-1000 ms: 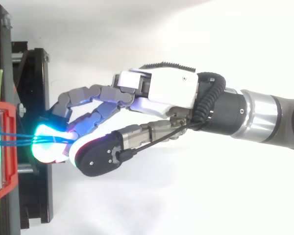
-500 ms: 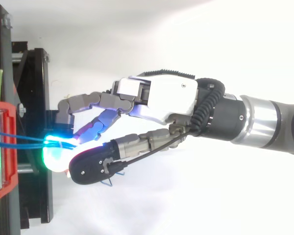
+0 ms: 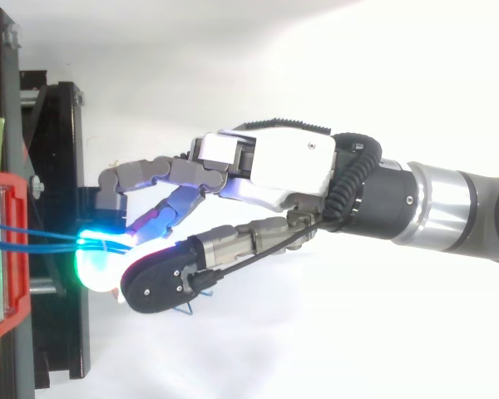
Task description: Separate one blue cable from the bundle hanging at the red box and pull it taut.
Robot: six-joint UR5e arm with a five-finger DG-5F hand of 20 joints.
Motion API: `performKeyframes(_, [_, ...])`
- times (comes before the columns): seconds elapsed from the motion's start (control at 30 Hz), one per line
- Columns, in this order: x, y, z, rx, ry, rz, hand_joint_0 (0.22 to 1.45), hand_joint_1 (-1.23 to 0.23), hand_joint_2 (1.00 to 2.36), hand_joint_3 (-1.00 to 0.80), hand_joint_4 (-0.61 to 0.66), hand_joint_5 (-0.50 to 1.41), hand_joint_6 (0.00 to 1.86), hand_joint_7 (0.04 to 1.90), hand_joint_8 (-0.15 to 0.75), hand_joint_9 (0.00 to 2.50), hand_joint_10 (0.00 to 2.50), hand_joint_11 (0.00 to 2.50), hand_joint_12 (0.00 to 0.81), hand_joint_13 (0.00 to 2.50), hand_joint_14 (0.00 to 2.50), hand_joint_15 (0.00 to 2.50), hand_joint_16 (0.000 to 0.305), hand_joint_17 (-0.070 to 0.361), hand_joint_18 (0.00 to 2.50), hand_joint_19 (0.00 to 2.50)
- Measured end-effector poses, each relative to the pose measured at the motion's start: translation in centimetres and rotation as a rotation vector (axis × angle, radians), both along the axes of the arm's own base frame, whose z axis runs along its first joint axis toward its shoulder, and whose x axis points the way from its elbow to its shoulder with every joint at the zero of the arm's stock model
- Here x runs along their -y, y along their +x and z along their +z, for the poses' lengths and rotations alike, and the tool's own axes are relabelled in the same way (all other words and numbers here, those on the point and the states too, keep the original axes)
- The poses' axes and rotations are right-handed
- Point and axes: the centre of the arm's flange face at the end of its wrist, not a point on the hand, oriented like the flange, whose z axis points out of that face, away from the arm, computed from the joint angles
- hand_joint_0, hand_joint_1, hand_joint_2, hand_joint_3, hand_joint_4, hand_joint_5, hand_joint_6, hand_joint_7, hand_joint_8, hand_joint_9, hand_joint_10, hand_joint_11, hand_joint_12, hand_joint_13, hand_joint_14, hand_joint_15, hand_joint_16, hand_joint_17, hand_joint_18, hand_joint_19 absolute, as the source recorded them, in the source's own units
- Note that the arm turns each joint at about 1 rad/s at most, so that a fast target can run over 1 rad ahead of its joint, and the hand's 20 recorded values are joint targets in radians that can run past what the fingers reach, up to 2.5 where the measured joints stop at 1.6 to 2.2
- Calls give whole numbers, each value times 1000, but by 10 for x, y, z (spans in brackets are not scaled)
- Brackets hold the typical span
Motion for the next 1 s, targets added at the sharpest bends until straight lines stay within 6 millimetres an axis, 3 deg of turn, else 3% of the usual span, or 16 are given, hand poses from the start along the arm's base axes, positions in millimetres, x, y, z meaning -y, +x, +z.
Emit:
performKeyframes(0.6, [4, 1, 2, 3, 0, -9, 653, -513, 1012, -377, 210, -107, 500, 1415, 342, 957, 16, 490, 257, 840, 12, 329, 26, 58, 849, 244])
performKeyframes(1.0, [8, 5, 9, 15, 3, -16, 687, -616, 1022, -244, 213, -111, 511, 1440, 348, 957, 17, 506, 257, 848, 12, 319, 27, 60, 855, 220])
